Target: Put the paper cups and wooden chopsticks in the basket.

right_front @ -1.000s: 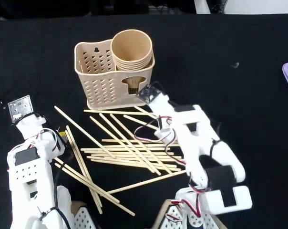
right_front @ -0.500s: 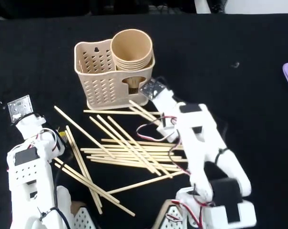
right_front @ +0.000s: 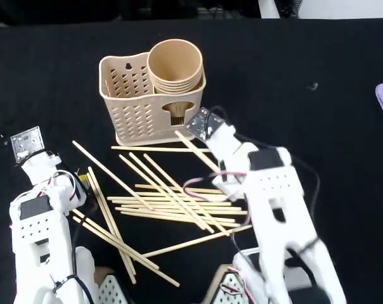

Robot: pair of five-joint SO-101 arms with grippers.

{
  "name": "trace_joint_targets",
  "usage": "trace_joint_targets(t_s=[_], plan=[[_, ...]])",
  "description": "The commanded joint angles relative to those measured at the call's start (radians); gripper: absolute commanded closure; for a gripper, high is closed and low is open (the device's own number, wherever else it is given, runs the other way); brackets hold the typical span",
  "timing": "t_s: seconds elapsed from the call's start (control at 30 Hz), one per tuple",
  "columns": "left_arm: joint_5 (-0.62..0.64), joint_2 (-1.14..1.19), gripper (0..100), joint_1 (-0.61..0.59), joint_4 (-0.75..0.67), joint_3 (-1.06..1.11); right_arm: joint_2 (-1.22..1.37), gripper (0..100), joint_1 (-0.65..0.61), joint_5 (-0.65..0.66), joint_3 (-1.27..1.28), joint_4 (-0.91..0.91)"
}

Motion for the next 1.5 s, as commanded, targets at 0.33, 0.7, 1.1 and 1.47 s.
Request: trace_joint_targets(t_s=[0.33, 0.7, 1.1, 1.47], plan=[[0.009, -0.017, 76, 0.001, -0.017, -0.010, -0.453, 98.8, -0.167, -0.150, -0.390, 0.229], [0.009, -0.017, 76, 0.001, -0.015, -0.010, -0.228, 98.8, -0.351, -0.476, -0.535, -0.324], [0.008, -0.017, 76, 0.001, -0.017, -0.012, 0.309, 98.8, -0.419, -0.582, -0.561, -1.188], [0.005, -0.017, 76, -0.004, -0.011, -0.012, 0.631, 92.1, -0.408, -0.582, -0.722, -1.123]])
